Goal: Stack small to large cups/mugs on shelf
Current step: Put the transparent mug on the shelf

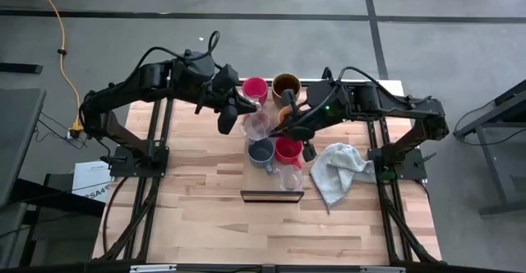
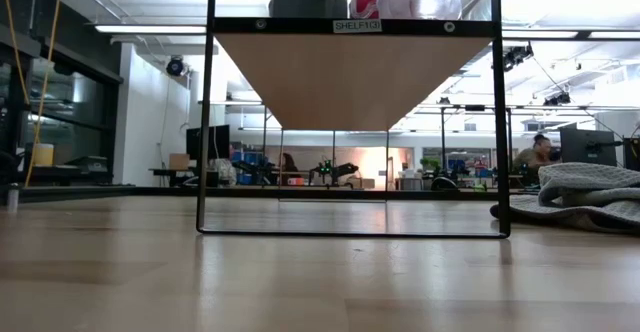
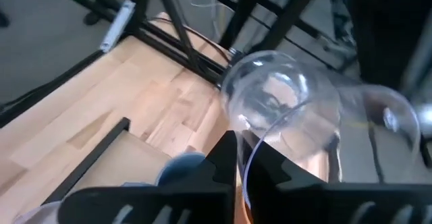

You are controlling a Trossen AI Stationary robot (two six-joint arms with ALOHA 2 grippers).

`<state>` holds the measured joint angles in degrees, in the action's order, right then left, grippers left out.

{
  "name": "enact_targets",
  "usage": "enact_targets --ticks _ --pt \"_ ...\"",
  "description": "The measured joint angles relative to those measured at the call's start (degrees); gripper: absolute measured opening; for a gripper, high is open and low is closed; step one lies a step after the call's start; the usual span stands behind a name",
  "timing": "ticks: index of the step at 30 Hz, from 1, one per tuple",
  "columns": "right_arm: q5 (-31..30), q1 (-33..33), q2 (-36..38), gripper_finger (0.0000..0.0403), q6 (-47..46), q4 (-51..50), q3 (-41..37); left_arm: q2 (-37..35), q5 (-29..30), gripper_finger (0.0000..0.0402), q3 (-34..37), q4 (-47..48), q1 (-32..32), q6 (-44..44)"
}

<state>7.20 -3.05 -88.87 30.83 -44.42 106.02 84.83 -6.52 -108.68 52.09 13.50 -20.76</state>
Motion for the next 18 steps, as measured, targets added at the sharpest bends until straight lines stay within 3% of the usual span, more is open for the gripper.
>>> enact_targets --ticks 4,13,18 --pt "-4.61 0.02 0.63 0.0021 -5.17 -2.18 0.0 -1.41 3.4 0.0016 0.0 1.5 -0.04 0.72" --pt "-21.48 0.01 6.55 0.0155 -12.32 -10.32 -0.02 -7.51 13.25 0.0012 -0.01 9.14 0.04 0.91" --pt "-29.37 0.15 11.14 0.019 -18.71 -10.68 0.0 -12.38 19.46 0.0008 2.19 7.85 -2.16 -1.31"
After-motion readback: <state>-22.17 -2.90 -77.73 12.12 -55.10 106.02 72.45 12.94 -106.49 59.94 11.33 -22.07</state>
